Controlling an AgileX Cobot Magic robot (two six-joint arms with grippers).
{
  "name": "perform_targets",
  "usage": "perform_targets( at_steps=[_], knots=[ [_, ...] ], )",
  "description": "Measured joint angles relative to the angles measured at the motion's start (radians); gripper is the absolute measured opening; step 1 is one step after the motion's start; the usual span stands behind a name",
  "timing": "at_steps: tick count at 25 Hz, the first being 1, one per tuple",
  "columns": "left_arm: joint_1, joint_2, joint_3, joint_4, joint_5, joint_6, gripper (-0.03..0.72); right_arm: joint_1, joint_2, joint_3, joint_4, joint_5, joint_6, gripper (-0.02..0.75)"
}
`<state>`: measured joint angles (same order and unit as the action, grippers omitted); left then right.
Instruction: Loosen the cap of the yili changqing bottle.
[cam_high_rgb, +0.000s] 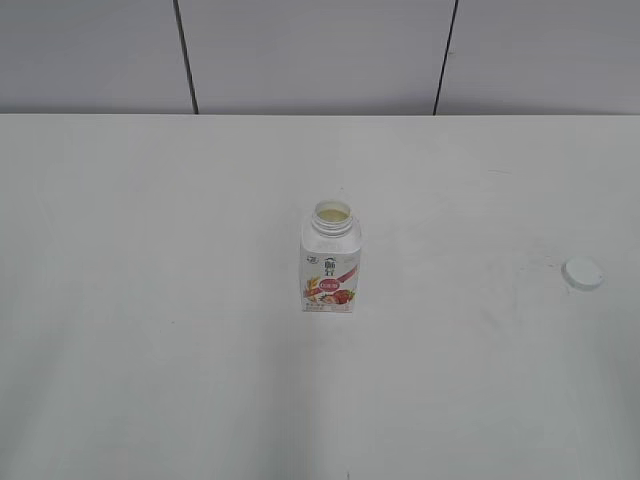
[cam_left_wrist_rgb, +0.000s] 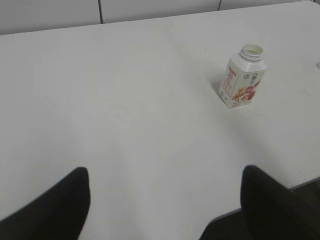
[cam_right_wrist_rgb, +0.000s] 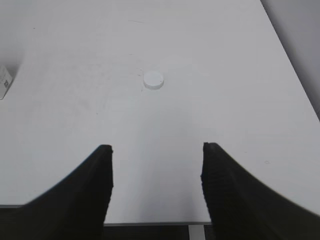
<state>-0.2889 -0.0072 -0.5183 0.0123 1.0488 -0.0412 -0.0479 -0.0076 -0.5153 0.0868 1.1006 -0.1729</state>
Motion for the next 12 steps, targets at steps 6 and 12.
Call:
perform_targets(
  at_steps=[6,12],
  knots=[
    [0.175,0.000,0.000,-0.003,0.000,0.000,0.562,0.000,0.000,0.000,0.003,0.000,0.000,0.455],
    [0.315,0.000,0.000,-0.012,0.000,0.000,0.562,0.000,0.000,0.000,0.004,0.000,0.000,0.455]
  ],
)
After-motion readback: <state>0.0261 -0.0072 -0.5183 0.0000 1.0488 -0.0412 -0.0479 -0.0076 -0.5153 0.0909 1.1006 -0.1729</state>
